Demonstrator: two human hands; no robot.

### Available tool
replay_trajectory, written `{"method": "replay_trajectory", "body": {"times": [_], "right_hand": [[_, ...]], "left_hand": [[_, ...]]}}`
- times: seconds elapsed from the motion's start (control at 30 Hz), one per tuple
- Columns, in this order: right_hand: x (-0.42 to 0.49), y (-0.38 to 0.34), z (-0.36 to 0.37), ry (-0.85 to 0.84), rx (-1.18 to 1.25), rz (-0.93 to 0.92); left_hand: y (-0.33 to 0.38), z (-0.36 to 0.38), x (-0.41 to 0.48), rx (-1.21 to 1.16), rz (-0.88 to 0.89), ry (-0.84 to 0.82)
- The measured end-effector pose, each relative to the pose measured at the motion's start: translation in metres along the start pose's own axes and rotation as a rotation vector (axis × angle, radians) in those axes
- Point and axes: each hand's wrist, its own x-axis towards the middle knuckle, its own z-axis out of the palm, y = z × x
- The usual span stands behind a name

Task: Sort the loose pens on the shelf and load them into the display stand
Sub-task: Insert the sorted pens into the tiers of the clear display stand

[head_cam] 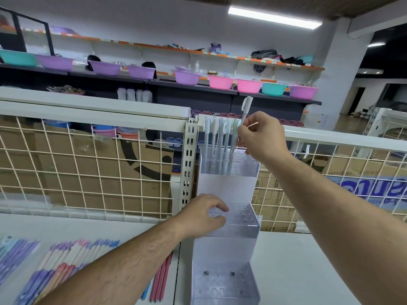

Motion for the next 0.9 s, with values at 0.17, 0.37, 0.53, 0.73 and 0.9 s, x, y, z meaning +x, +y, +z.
{"method": "replay_trajectory", "body": {"times": [0.17,0.37,0.53,0.73,0.9], "right_hand": [[0.002,-0.001,0.006,-0.006,-0.045,0.002],[0.004,0.003,0.014,-0.067,-0.141,-0.016],[0.003,0.012,0.025,-0.106,-0.268,-0.036],[0.006,0.015,0.024,-0.096,-0.251,0.003],[0.008,0.013,0.025,-0.095,-0.272,-0.001]], "left_hand": [[0.001,-0.001,-0.001,0.004,0.011,0.001],[0.0,0.0,-0.001,-0.02,0.007,0.006],[0.0,0.001,-0.001,-0.027,0.007,0.008],[0.0,0.0,0.0,-0.011,0.017,0.006],[0.001,0.0,-0.001,0.002,0.014,-0.005]]}}
